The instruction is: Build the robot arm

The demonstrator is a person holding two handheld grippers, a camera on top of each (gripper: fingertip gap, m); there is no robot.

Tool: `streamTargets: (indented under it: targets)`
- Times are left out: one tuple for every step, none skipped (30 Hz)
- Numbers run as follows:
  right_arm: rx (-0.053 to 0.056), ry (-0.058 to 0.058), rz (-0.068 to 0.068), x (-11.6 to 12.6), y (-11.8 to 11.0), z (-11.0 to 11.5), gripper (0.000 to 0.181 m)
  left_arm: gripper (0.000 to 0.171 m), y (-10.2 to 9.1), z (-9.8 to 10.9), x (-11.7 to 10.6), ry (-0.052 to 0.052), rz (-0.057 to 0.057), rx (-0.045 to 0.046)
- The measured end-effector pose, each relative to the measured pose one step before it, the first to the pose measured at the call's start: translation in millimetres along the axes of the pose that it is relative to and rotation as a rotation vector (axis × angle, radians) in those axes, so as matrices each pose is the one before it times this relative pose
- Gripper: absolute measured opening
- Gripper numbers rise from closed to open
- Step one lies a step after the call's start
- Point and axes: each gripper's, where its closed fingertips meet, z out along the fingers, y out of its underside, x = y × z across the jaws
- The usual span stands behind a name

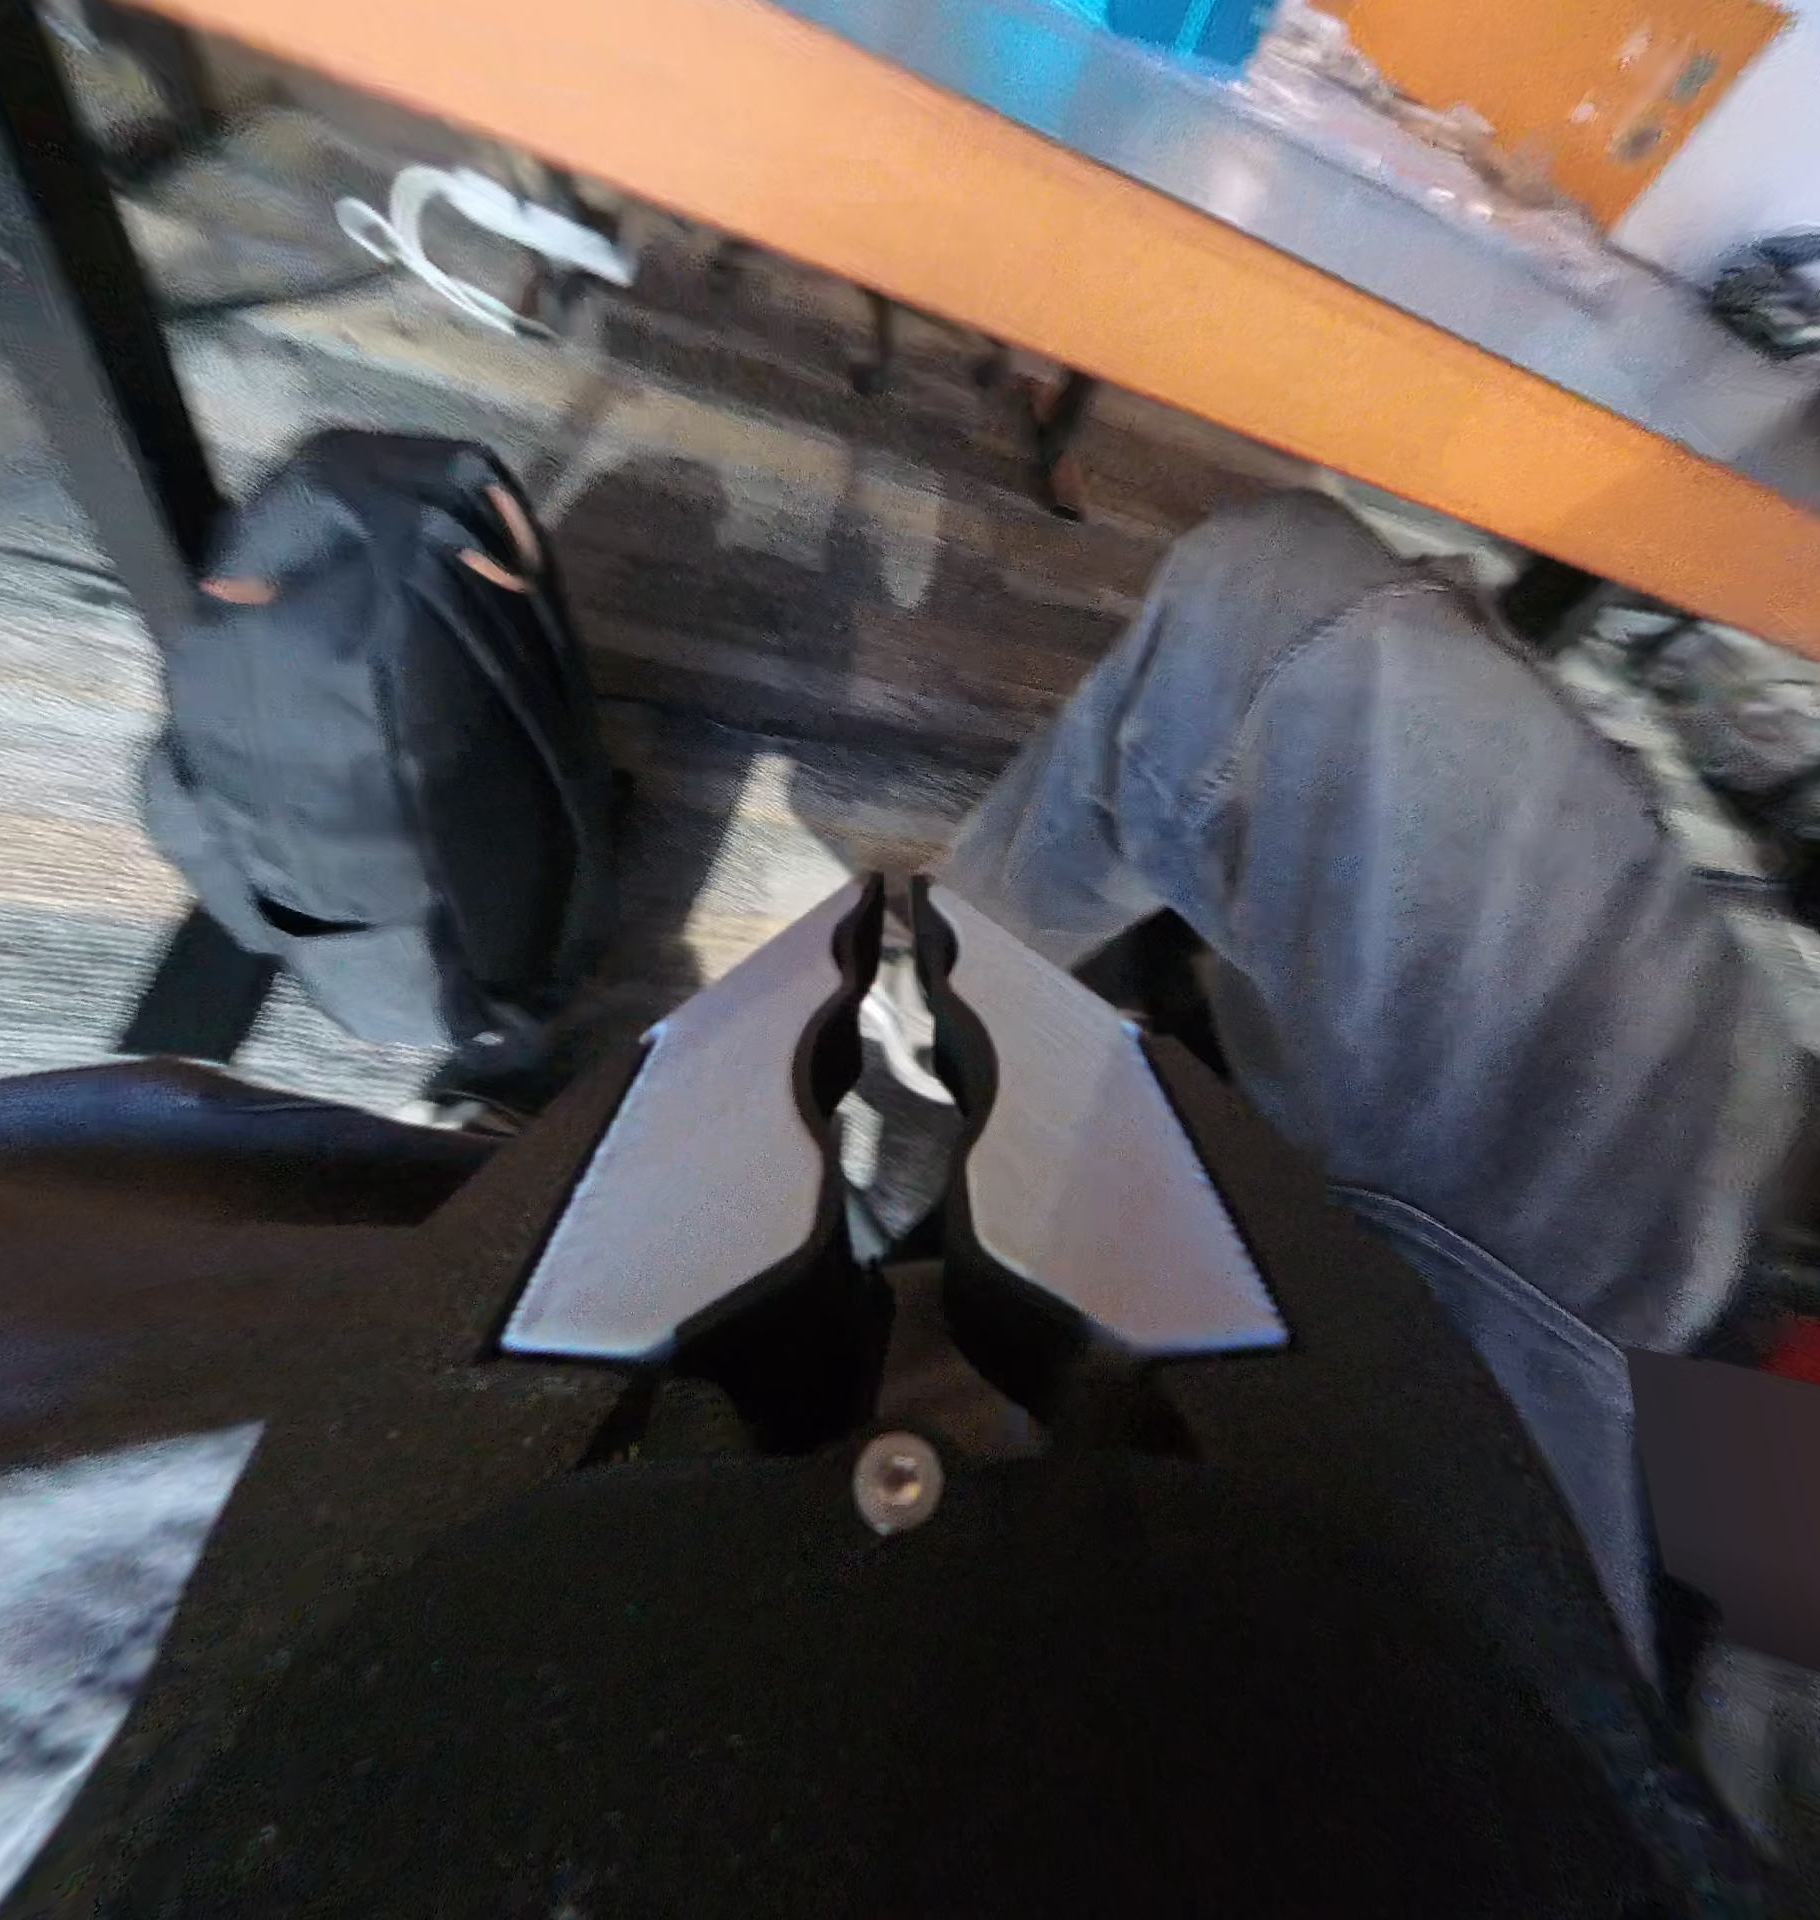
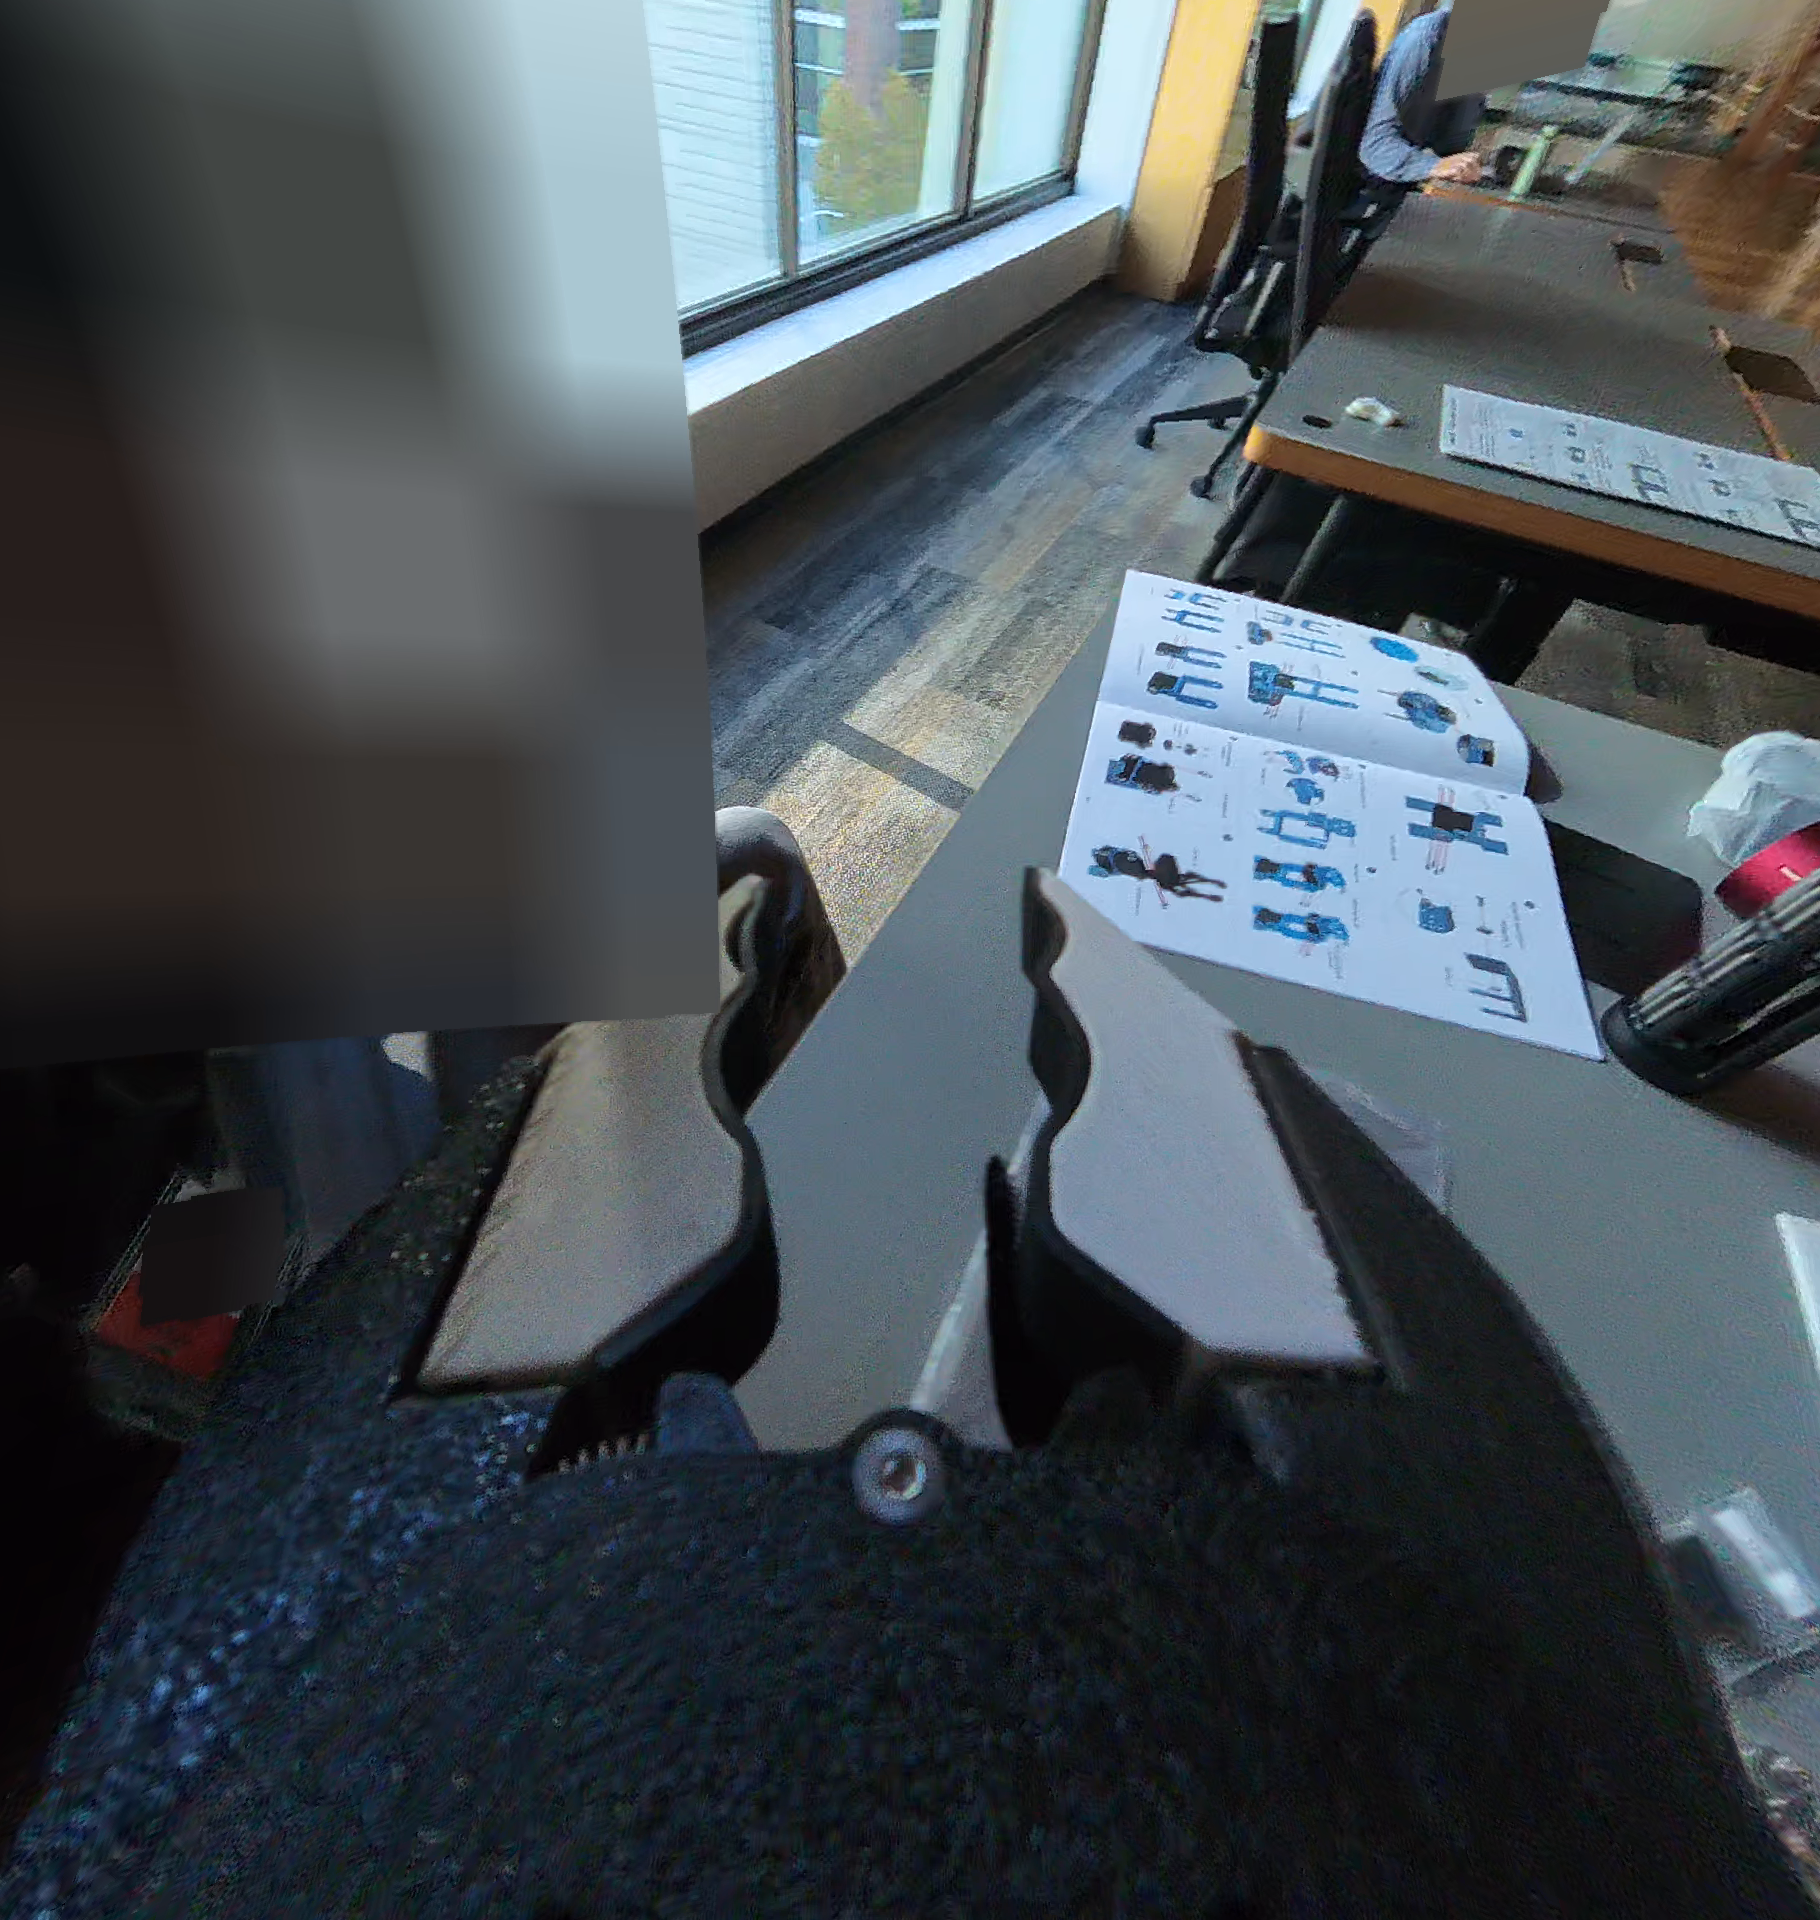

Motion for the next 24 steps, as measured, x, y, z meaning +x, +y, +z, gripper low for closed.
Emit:
streamTargets:
  targets:
    - [-0.0171,0.0049,-0.0010,-20.54,4.57,5.76,0.051,0.008,3.88,-11.23,8.09,0.0390,-0.0002,0.00190]
    - [-0.0193,-0.0080,0.0100,-24.78,7.04,6.99,0.053,0.008,1.96,-12.41,0.28,-0.0218,0.0289,0.02855]
    - [0.0020,-0.0122,0.0259,-26.88,7.31,8.96,0.054,0.009,3.98,-11.60,-3.89,-0.0413,0.0260,0.01886]
    - [0.0200,-0.0324,0.0396,-31.14,8.03,11.58,0.054,0.013,6.95,-9.83,-2.59,-0.0167,0.0116,-0.00717]
    - [0.0294,-0.0637,0.0525,-35.85,10.72,15.45,0.055,0.019,7.96,-8.89,-3.17,-0.0126,-0.0030,-0.02257]
    - [0.0156,-0.0571,0.0618,-32.64,17.65,20.55,0.056,0.024,6.83,-8.85,-4.17,-0.0161,-0.0076,-0.01419]
    - [-0.0053,-0.0326,0.0647,-24.54,26.08,24.26,0.056,0.027,5.91,-9.18,-2.75,-0.0071,-0.0030,-0.00203]
    - [-0.0143,-0.0200,0.0704,-17.29,32.26,26.73,0.057,0.027,6.16,-8.98,-1.49,0.0014,0.0075,-0.00150]
    - [-0.0357,-0.0342,0.0696,-12.85,37.99,27.61,0.057,0.028,7.52,-8.30,-2.88,-0.0088,0.0104,-0.00492]
    - [-0.0330,-0.0098,0.0817,-0.77,36.80,28.19,0.058,0.028,8.25,-7.73,-3.51,-0.0125,0.0079,-0.00258]
    - [-0.0428,-0.0036,0.0595,9.17,32.05,26.24,0.067,0.028,7.91,-7.09,-2.82,-0.0016,0.0059,0.00242]
    - [-0.0378,0.0384,0.0157,22.79,25.30,23.43,0.070,0.028,6.63,-5.77,-4.05,-0.0001,0.0040,0.00044]
    - [-0.0199,0.0745,-0.0144,32.16,18.19,21.23,0.067,0.028,5.17,-4.79,-5.64,0.0005,0.0067,-0.00972]
    - [0.0007,0.0789,-0.0176,35.86,11.57,20.73,0.063,0.028,1.89,-3.46,-7.14,0.0045,0.0092,-0.00441]
    - [-0.0026,0.0737,-0.0035,39.30,11.22,22.03,0.063,0.028,-0.97,-1.73,-8.97,0.0043,0.0119,0.00619]
    - [-0.0296,0.0601,-0.0283,39.82,15.47,25.02,0.063,0.028,-2.17,0.50,-11.40,-0.0003,0.0066,0.00889]
    - [-0.0427,0.0756,-0.0370,44.24,18.80,25.96,0.057,0.028,-2.28,3.00,-12.40,0.0040,0.0020,0.01159]
    - [-0.0395,0.0684,-0.0429,43.43,21.03,28.19,0.051,0.028,-1.10,5.57,-13.83,0.0031,0.0044,0.01080]
    - [-0.0258,0.0565,-0.0202,41.53,24.48,31.10,0.046,0.028,2.22,7.73,-17.05,-0.0119,0.0106,0.00273]
    - [-0.0421,0.0320,0.0011,38.58,29.74,32.83,0.042,0.028,5.46,9.29,-19.26,-0.0261,0.0097,-0.00961]
    - [-0.0457,0.0415,0.0272,40.79,31.25,32.90,0.041,0.028,6.07,9.95,-18.73,-0.0244,0.0048,-0.00698]
    - [-0.0263,0.0344,0.0708,40.10,27.18,33.17,0.041,0.028,5.69,9.50,-16.39,-0.0142,-0.0012,-0.00026]
    - [-0.0166,0.0171,0.0925,37.37,21.65,30.80,0.039,0.028,4.95,7.74,-15.85,-0.0163,-0.0155,0.00740]
    - [-0.0107,0.0382,0.0932,39.93,15.34,27.13,0.036,0.028,5.92,6.43,-16.49,-0.0263,-0.0270,0.00939]
